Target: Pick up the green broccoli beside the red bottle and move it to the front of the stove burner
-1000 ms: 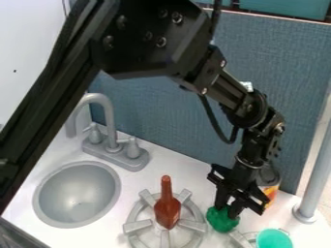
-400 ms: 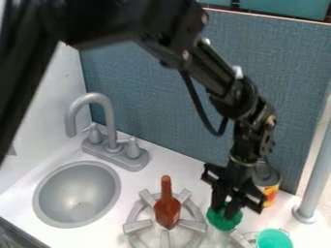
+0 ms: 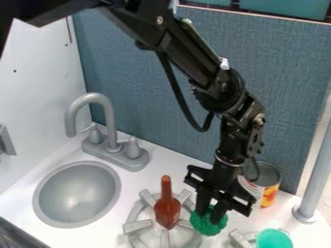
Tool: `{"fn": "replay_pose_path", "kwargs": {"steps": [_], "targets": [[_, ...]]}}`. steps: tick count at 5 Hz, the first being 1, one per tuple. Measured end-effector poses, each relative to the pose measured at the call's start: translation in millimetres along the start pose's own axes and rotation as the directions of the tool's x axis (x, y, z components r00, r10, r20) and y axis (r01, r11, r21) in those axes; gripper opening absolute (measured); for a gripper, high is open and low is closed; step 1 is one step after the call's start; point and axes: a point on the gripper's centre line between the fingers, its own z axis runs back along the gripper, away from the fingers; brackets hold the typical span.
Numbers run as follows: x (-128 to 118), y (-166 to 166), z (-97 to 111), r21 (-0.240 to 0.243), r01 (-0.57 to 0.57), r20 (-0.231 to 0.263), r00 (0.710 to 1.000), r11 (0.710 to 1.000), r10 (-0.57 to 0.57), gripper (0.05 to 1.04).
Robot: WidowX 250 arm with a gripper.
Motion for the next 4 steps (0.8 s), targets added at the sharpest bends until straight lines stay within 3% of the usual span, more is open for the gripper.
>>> {"fn": "replay_pose_path", "kwargs": {"steps": [1, 2, 3, 4], "targets": [[-23, 9, -4, -0.022, -0.05, -0.102, 0.994, 0.998, 0.048, 0.302], [-42, 14, -9, -0.05, -0.063, -0.153, 0.987, 0.997, 0.054, 0.302], [-50, 11, -15, -0.071, -0.047, -0.173, 0.984, 0.996, 0.034, 0.302], [-53, 7, -36, -0.086, -0.023, -0.211, 0.977, 0.996, 0.004, 0.302]]}}
